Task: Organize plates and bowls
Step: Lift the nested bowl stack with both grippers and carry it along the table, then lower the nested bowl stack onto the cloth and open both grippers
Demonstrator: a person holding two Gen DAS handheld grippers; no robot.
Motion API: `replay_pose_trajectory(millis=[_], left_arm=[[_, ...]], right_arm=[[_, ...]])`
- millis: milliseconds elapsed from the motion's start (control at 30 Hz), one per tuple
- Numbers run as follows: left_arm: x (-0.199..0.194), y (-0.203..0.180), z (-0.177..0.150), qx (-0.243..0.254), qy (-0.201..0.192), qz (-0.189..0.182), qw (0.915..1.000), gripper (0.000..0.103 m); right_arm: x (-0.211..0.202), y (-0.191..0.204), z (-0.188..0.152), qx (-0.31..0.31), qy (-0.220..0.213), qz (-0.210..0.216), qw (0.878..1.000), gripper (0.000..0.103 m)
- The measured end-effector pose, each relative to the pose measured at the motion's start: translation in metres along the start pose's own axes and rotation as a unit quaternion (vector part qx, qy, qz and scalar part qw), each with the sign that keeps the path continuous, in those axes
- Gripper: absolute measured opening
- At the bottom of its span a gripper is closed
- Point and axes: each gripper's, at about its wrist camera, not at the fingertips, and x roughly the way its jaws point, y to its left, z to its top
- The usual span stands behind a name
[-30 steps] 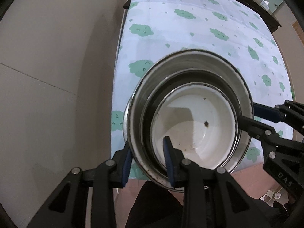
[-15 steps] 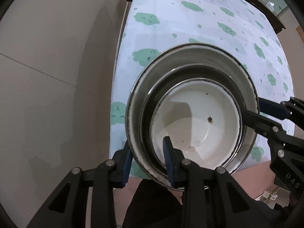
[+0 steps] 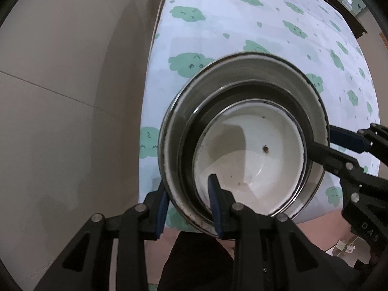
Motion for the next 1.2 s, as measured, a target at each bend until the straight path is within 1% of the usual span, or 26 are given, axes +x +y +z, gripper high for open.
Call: replay_pose_trajectory(millis=[133, 233, 367, 833, 900, 933, 1000, 1133, 1200], left_arm=[[-0.002, -0.001, -0.001, 0.001, 0.002, -0.001, 1.0, 0.029], [-0.006, -0.004, 0.0, 0.007, -0.003, 0.004, 1.0, 0.029], [-0.002, -0.005, 0.0, 0.005, 0.004, 0.006, 1.0, 0.029], [-0.005, -0.005, 0.0, -0.003, 0.001, -0.009, 1.0, 0.029], [-0.009, -0.004, 0.0, -0.003, -0.007, -0.01, 0.9999, 0.034], [-0.012, -0.006, -0.001, 0.0, -0.012, -0.011, 0.9999, 0.035], [-0.018, -0.008, -0.001, 0.006, -0.022, -0.008, 0.9997, 0.038], [-0.026, -0.01, -0.003, 0.012, -0.034, -0.009, 0.9993, 0.039], [-0.031, -0.009, -0.004, 0.016, -0.047, -0.011, 0.9987, 0.039]], right_arm=[[0.0, -0.001, 0.001, 0.001, 0.003, 0.003, 1.0, 0.032], [0.001, -0.002, 0.001, 0.002, 0.005, 0.003, 1.0, 0.032], [0.002, -0.002, 0.001, 0.001, 0.008, 0.008, 1.0, 0.032], [0.0, 0.002, 0.0, -0.003, 0.006, -0.005, 1.0, 0.034], [-0.002, 0.003, -0.001, -0.001, 0.004, -0.008, 1.0, 0.035], [-0.004, 0.003, -0.001, 0.0, 0.0, -0.007, 1.0, 0.036], [-0.009, 0.005, -0.002, 0.001, -0.009, -0.003, 1.0, 0.044], [-0.017, 0.012, -0.003, -0.004, -0.021, -0.015, 1.0, 0.045], [-0.021, 0.014, -0.006, 0.0, -0.028, -0.028, 0.999, 0.045]])
